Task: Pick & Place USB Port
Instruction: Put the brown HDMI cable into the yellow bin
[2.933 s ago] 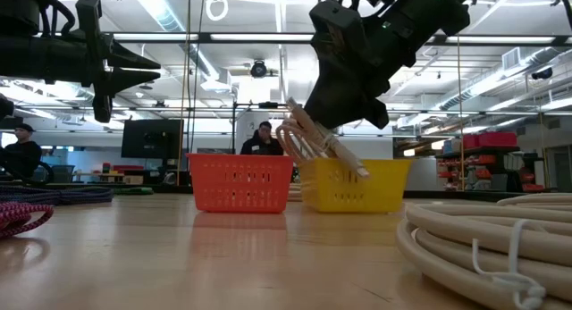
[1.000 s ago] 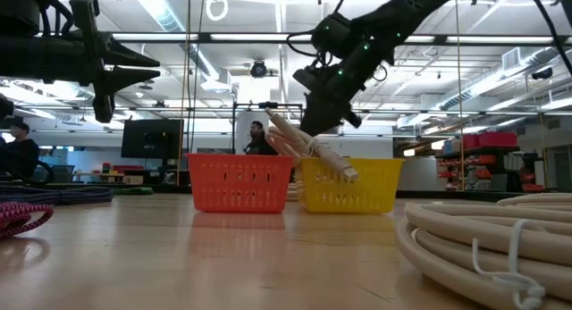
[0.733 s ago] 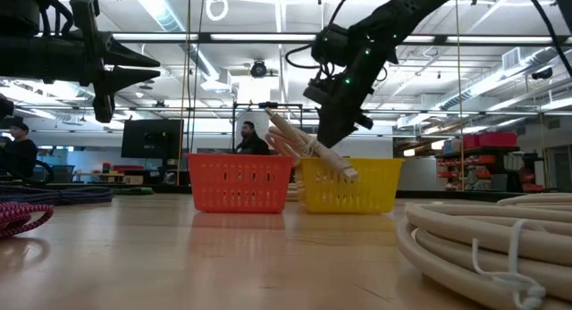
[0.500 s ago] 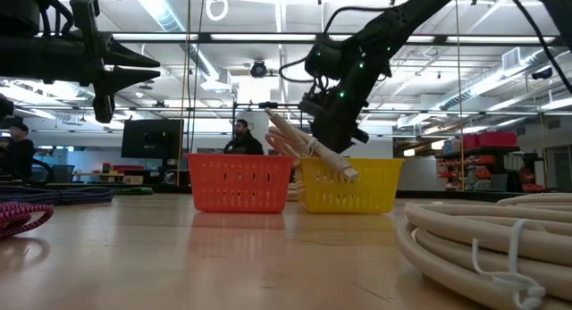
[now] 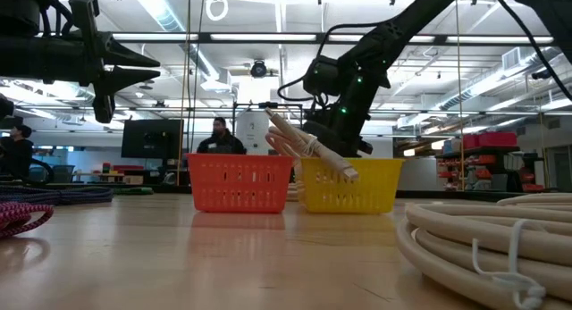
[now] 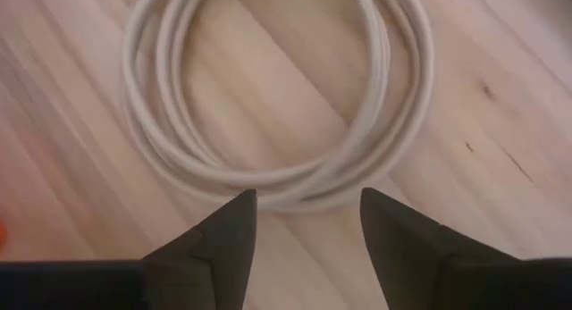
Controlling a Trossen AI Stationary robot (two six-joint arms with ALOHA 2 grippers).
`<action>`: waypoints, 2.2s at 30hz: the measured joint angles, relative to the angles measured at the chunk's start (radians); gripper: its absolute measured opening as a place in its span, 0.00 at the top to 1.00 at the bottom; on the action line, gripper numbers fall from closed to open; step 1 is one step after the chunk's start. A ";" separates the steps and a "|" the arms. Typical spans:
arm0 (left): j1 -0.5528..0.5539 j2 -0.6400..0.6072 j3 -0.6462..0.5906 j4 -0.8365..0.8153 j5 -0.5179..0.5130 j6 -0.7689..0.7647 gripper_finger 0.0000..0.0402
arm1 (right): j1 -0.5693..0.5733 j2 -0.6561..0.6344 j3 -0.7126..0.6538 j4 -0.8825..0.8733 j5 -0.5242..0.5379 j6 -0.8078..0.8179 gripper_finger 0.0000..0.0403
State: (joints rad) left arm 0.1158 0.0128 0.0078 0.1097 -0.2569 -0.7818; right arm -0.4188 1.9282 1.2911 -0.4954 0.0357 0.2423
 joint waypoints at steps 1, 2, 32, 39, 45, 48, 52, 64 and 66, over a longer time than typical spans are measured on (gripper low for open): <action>0.000 0.000 0.000 -0.001 0.000 0.000 0.83 | -0.002 0.000 0.000 -0.008 -0.011 0.004 0.50; 0.000 0.000 0.000 -0.003 0.000 0.000 0.83 | -0.002 0.000 0.000 -0.016 -0.014 0.011 0.50; 0.000 0.000 0.000 -0.011 0.070 -0.019 0.83 | 0.004 0.066 0.001 0.079 0.019 0.593 0.54; 0.000 0.000 0.000 -0.023 0.071 -0.018 0.83 | 0.021 0.108 0.005 0.148 -0.008 0.625 0.58; 0.000 0.000 0.000 -0.028 0.071 -0.018 0.83 | 0.012 0.108 0.004 0.135 -0.035 0.588 0.71; 0.000 0.000 0.000 -0.029 0.071 -0.018 0.83 | 0.013 0.109 0.003 0.119 -0.045 0.543 0.90; 0.000 0.000 0.000 -0.032 0.071 -0.017 0.83 | 0.014 0.109 0.003 0.115 -0.057 0.518 0.97; 0.000 0.000 0.000 -0.035 0.071 -0.015 0.83 | 0.007 0.023 0.002 0.141 0.009 0.475 1.00; 0.000 0.000 0.000 -0.035 0.070 -0.015 0.83 | 0.008 -0.001 0.002 0.139 0.017 0.470 1.00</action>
State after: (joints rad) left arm 0.1158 0.0128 0.0078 0.0746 -0.1870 -0.7971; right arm -0.4108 1.9273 1.2926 -0.3560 0.0530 0.7127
